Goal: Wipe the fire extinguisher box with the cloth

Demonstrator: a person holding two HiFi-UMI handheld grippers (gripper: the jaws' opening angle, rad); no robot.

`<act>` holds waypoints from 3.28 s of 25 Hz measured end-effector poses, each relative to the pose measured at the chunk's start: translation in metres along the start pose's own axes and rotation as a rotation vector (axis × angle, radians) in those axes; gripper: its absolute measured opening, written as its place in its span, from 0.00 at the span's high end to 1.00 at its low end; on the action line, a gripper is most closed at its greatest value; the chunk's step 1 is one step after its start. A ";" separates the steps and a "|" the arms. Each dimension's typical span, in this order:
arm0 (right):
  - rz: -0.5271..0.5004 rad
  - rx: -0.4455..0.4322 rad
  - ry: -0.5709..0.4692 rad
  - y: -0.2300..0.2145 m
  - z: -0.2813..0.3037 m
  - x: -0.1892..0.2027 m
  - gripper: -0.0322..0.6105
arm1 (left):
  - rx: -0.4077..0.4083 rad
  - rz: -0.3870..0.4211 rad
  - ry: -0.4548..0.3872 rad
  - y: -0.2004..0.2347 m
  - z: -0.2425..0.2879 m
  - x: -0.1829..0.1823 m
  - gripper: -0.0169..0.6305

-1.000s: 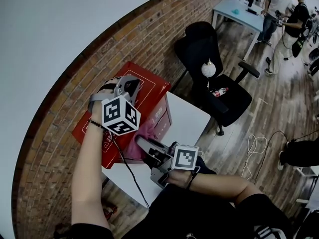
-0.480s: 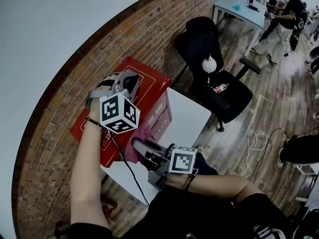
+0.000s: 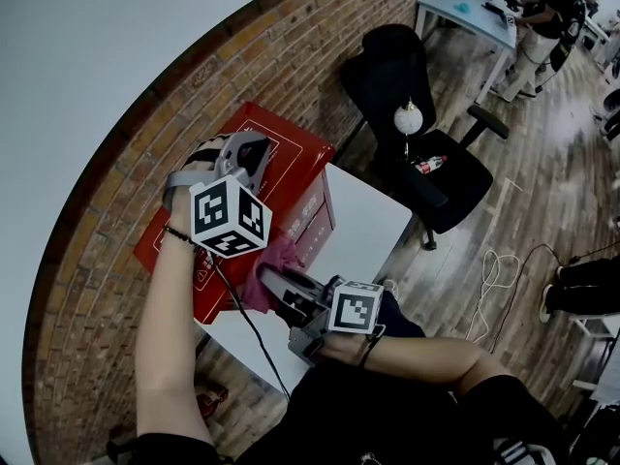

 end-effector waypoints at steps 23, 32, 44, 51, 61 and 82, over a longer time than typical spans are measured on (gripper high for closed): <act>0.000 0.100 0.037 -0.049 -0.021 0.009 0.85 | -0.016 0.003 -0.009 0.002 -0.001 -0.001 0.93; 0.035 0.170 0.046 -0.077 -0.032 0.018 0.85 | -0.020 0.003 -0.012 0.003 -0.002 -0.001 0.93; 0.056 0.240 0.060 -0.112 -0.047 0.026 0.85 | -0.025 0.005 -0.015 0.003 -0.002 -0.002 0.93; 0.067 0.281 0.062 -0.132 -0.055 0.031 0.85 | -0.028 0.005 -0.018 0.003 -0.002 -0.002 0.93; 0.060 0.298 0.066 -0.146 -0.060 0.035 0.85 | -0.034 0.006 -0.023 0.003 -0.003 -0.002 0.93; 0.085 0.404 0.084 -0.180 -0.078 0.046 0.85 | -0.043 0.009 -0.031 0.004 -0.004 -0.003 0.93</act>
Point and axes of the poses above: the fingertips, and each gripper's own axes: z forward along the fingers, y to its left, x out of its underside, the point moved 2 cm from there along -z, backward along the fingers, and after that the axes turned 7 degrees about -x, right-handed, at the moved point
